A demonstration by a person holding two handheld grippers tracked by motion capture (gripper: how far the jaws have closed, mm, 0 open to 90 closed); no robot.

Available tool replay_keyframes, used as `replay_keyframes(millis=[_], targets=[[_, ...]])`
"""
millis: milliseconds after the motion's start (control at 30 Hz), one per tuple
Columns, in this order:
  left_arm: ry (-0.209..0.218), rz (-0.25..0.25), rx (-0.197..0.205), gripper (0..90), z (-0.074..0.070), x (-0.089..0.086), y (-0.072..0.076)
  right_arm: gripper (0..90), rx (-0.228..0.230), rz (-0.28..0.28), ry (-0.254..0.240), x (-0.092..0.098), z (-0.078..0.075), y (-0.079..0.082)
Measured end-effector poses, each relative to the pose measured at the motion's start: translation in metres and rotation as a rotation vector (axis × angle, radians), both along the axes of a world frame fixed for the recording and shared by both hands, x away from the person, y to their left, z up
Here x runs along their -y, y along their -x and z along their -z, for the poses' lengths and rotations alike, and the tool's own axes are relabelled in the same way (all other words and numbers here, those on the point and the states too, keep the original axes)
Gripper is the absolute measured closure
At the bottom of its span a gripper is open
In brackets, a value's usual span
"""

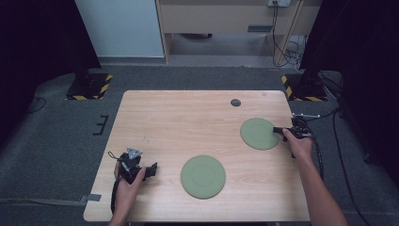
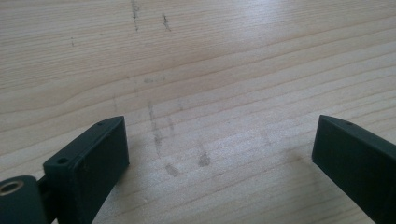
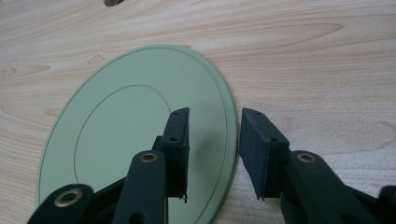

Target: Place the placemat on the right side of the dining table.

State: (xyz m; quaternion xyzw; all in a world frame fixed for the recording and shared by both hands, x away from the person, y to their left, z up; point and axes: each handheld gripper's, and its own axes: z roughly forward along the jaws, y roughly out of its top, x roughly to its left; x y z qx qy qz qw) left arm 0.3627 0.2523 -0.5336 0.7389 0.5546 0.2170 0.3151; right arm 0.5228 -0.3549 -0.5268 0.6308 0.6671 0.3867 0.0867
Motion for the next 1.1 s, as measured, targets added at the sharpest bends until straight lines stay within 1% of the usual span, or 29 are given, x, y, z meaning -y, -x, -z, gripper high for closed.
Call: replay_keyframes(millis=[167,300,367,433,467,533,667,733,767,800,900,1000,1100], targets=[[-0.003,0.007,-0.003,3.6,0.0,0.001,0.0,55.6,0.014,0.005,-0.007,-0.003,-0.004,0.0],[-0.007,0.011,-0.005,3.4,0.001,0.002,0.0,46.3,0.013,-0.005,-0.005,-0.008,-0.007,-0.001],[-0.01,0.013,-0.007,3.0,0.001,0.002,0.0,44.3,0.02,-0.011,-0.003,-0.011,-0.01,-0.001],[-0.012,0.014,-0.006,2.9,0.001,0.002,0.0,44.8,0.024,-0.019,-0.006,-0.013,-0.011,-0.001],[-0.017,0.016,-0.006,2.8,0.001,0.003,0.0,44.6,0.027,-0.023,-0.008,-0.014,-0.012,-0.001],[-0.03,0.021,-0.005,2.2,0.002,0.004,0.0,41.6,0.033,-0.03,-0.008,-0.016,-0.014,-0.002],[-0.029,0.022,-0.002,1.0,0.002,0.004,0.0,31.4,0.04,-0.032,-0.005,-0.02,-0.017,-0.002],[-0.028,0.023,-0.002,1.0,0.003,0.004,0.0,26.8,0.057,-0.031,0.004,-0.023,-0.02,-0.002],[-0.028,0.023,-0.002,0.9,0.003,0.004,0.0,26.8,0.057,-0.031,0.004,-0.023,-0.02,-0.002],[-0.029,0.024,-0.002,0.9,0.003,0.004,0.0,20.0,0.071,-0.029,0.011,-0.025,-0.022,-0.002],[-0.029,0.024,-0.002,0.9,0.003,0.004,0.0,13.7,0.08,-0.03,0.018,-0.029,-0.025,-0.003],[-0.03,0.024,-0.002,0.8,0.003,0.004,0.0,10.5,0.098,-0.038,0.035,-0.035,-0.029,-0.003],[-0.03,0.024,-0.002,0.8,0.003,0.004,0.0,9.3,0.11,-0.049,0.03,-0.04,-0.032,-0.003]])
